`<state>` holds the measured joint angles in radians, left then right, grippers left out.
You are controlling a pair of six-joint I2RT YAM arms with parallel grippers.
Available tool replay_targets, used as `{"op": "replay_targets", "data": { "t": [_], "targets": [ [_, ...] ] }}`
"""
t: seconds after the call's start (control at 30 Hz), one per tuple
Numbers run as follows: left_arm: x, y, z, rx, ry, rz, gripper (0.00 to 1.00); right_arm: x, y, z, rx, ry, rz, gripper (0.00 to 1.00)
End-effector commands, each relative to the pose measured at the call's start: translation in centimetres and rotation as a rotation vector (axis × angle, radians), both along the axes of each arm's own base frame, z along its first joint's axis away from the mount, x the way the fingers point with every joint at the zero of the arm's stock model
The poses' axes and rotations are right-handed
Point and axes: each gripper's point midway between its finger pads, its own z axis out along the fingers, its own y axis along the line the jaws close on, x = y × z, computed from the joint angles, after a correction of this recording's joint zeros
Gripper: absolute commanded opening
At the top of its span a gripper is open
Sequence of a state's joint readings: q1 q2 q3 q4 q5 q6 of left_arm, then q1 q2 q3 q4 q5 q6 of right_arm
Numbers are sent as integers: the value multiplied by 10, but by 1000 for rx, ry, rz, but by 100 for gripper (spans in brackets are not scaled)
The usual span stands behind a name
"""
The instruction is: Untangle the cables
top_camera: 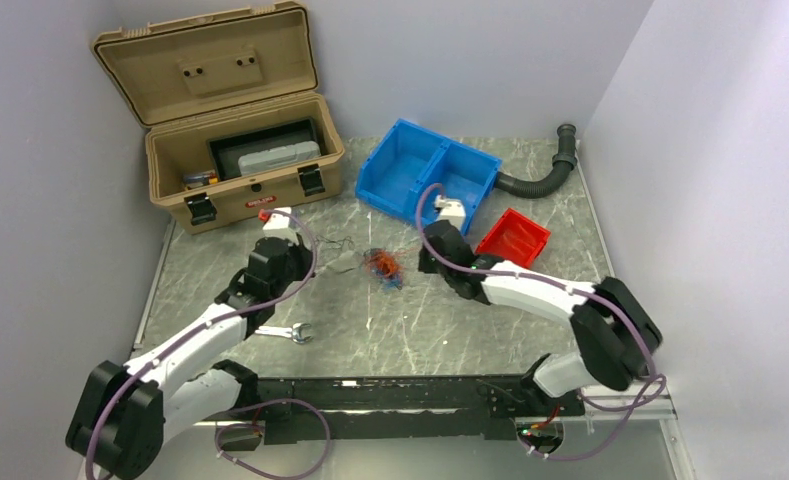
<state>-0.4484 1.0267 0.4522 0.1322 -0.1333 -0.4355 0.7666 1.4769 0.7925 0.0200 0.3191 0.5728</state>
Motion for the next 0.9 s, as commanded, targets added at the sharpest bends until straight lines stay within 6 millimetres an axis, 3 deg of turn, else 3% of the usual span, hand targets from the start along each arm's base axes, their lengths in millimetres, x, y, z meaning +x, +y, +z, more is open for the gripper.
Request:
{"op": "replay_targets", "data": {
  "t": [0.0, 0.13, 0.43, 0.5, 0.57, 0.63, 0.73, 0.83, 0.87],
  "targets": [
    [-1, 43, -2, 27, -12, 232, 0, 0, -70, 4, -28, -18, -287, 0],
    [0, 47, 0, 28, -16, 246, 0, -6, -96, 22, 17, -69, -363, 0],
    [1, 44, -4, 47, 6, 224, 0, -21, -132, 53, 51, -148, -485, 0],
    [2, 29, 1, 27, -23, 128, 0, -23, -137, 59, 55, -170, -495, 0],
    [1, 4, 10, -8, -72, -21, 0, -21, -126, 65, 74, -202, -412, 0],
    [-3, -15, 16, -46, -110, -134, 0, -20, -102, 69, 107, -219, -269, 0],
    [-3, -19, 16, -50, -103, -158, 0, -21, -61, 73, 157, -223, -55, 2],
    [-3, -18, 17, -42, -105, -156, 0, -23, -25, 72, 139, -210, 104, 16],
    [-4, -20, 18, -49, -111, -169, 0, -22, -16, 70, 120, -203, 136, 33]
  ]
}}
